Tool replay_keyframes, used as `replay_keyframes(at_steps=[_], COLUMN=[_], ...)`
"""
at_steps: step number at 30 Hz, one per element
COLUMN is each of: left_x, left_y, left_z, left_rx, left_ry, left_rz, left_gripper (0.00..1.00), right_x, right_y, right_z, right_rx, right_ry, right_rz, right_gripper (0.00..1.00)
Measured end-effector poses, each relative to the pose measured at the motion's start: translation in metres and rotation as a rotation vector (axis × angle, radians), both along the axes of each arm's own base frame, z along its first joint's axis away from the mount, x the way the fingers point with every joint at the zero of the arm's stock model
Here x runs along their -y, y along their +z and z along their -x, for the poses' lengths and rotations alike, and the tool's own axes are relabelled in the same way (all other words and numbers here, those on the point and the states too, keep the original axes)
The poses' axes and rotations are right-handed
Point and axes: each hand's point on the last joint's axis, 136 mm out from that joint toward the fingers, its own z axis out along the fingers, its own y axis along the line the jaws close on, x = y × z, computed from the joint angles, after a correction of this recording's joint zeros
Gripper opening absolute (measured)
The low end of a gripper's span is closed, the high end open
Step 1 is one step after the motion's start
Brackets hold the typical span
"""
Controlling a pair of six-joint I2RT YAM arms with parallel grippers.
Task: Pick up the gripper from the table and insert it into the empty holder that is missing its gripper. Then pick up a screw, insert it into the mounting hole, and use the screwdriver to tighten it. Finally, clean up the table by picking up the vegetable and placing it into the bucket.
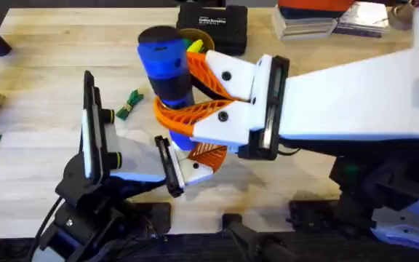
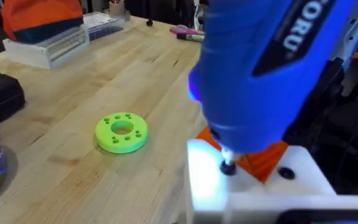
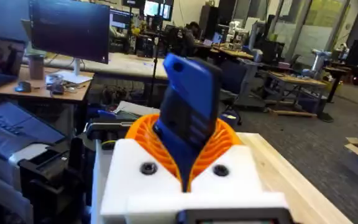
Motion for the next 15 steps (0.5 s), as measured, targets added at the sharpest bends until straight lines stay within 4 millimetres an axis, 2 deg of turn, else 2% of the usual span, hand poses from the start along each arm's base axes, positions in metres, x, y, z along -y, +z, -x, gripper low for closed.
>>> replay_keyframes(at_steps=[15], left_x=[0.0], left_y=[0.0], left_z=[0.0], left_rx=[0.0], left_ry=[0.0], left_rz=[0.0], left_gripper=[0.006], right_x=[0.0004], right_y=[-0.0019], right_z=[0.0002], right_rx=[-0.004], right_ry=[-0.001], right_rz=[0.01], right_gripper=[0.03])
